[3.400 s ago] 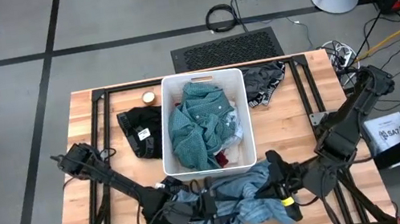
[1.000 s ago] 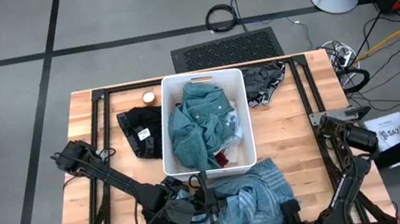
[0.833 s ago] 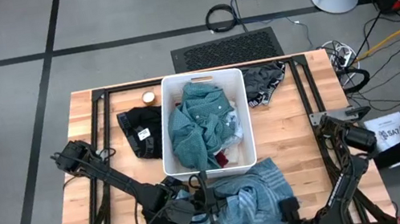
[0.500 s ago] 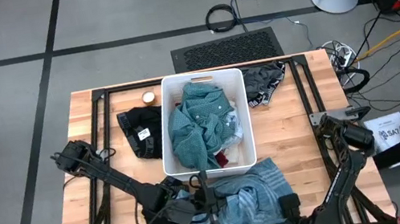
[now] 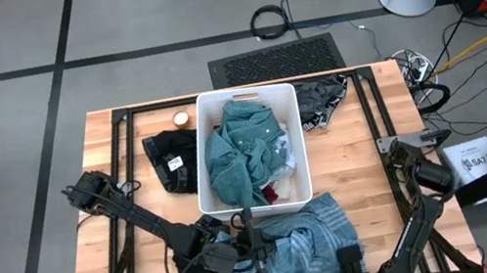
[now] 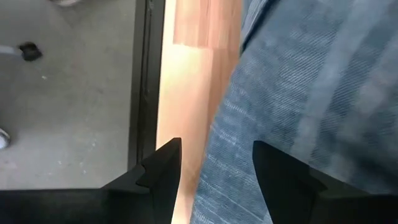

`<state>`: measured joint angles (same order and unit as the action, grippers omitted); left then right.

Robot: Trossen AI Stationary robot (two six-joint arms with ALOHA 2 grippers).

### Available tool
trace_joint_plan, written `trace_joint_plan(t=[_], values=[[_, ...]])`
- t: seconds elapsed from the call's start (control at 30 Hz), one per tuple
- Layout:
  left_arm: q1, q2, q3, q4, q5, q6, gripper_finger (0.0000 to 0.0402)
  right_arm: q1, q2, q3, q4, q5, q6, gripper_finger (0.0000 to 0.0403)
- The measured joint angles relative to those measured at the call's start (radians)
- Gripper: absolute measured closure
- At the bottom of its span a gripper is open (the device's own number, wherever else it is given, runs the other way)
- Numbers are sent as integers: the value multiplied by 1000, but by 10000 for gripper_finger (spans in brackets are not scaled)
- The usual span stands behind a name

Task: Sort clothes
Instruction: Put the blue patterned shirt into the laundry bin

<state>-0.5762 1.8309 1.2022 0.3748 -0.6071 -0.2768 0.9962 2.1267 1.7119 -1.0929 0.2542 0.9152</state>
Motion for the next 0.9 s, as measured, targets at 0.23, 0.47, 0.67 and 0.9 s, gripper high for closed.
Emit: trace_joint_plan(t=[0.23,0.47,0.67,0.9], values=[[0,0,0,0,0,-5,391,-3,67,0,-66,-9,12,218],[0,0,0,0,1,-5,391,-29,122,4,-115,7,-27,219],[0,0,0,-7,4,-4,391,-27,130,5,-124,9,-40,278],[0,0,0,-21,6,-5,391,-27,127,-1,-152,10,-61,394]])
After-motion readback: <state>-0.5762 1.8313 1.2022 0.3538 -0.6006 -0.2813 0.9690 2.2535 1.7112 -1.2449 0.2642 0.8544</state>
